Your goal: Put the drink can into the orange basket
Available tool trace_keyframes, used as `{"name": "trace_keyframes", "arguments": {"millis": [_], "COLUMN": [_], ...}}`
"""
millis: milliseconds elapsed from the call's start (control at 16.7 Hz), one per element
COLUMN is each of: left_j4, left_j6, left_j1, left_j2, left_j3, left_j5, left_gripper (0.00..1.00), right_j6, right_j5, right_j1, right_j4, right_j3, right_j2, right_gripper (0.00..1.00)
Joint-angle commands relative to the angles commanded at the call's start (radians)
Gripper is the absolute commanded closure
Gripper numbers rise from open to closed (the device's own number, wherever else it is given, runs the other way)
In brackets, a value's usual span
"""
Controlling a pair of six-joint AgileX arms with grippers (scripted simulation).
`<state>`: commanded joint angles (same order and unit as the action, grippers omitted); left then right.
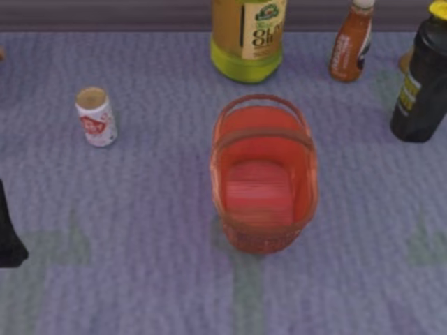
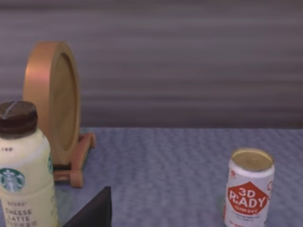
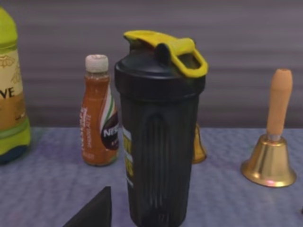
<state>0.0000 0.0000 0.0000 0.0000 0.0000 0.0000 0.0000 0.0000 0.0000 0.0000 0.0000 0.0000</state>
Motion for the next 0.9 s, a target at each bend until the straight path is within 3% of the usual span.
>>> {"name": "trace_keyframes", "arguments": {"millis": [420, 900], "left_j4": [-0.083, -0.45], "left_j6": [0.036, 0.184], "left_j1": [-0.017, -0.069], "left_j2": [0.121, 0.682], "left_j3": [0.1, 0.589], "left_j5": [0.022, 0.081], "left_gripper": [0.0, 0.0], "right_j6": [0.0, 0.0], "right_j5": [0.0, 0.0], "right_j1": [0.0, 0.0], "right_j4": [0.0, 0.0], "right_j3": [0.0, 0.0], "right_j2": [0.0, 0.0], "right_gripper": [0.0, 0.0]}}
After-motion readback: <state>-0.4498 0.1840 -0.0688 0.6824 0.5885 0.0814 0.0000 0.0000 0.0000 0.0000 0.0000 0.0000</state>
